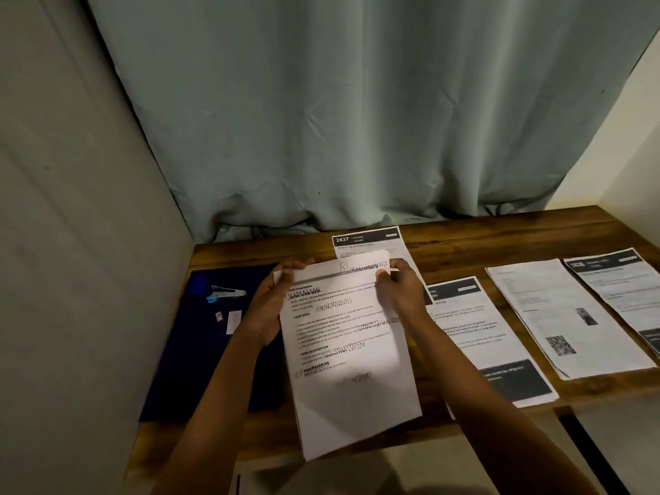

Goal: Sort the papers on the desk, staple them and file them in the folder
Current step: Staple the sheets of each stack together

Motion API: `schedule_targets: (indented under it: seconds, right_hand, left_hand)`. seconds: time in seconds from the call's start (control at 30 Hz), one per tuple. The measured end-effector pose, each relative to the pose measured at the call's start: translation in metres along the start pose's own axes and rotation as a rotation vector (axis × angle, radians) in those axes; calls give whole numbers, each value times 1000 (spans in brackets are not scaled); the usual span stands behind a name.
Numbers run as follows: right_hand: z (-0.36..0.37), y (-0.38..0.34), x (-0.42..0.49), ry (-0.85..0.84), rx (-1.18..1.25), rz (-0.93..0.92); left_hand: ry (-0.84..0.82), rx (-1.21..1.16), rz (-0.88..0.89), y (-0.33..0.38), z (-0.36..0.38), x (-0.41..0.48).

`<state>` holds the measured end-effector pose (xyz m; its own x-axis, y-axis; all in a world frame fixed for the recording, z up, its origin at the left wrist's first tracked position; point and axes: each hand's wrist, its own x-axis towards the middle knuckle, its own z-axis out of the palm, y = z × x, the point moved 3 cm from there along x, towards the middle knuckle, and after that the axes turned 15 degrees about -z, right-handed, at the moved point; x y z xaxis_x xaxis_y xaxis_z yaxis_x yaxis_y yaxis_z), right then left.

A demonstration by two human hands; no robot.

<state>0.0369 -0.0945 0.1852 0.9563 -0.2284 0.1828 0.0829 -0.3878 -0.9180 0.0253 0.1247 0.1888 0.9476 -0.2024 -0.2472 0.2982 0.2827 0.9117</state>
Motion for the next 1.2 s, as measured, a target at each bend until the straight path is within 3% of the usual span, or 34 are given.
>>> schedule_targets:
  seconds: [0.1,0.2,0.3,0.37,0.6,0.97,1.1,1.2]
  right_hand:
    - [14,-4,-2,86,-384,-429]
    - [40,-14,-6,-83,-582,-774]
    - [61,-17,-10,-209,-666,-999]
    - [65,-16,-7,-231,-700,-1036]
    - [31,4,31,-265,-640,-822]
    - [24,25,43,-374,-71,-482]
    - [25,38,44,-290,183,-230]
    - [33,49,43,-245,172,-177]
  left_hand:
    - [23,-63,-51,-9,3,1]
    - [35,-68,-76,-12,5,1]
    - [42,-51,-76,-16,5,1]
    - [61,-40,-82,-18,3,1]
    - [89,-126,-116,-24,-16,-4]
    - [-29,-123,-104,-26,-19,-1]
    - [16,-189,-135,-31,-23,8]
    - [39,-240,-185,-42,-32,16]
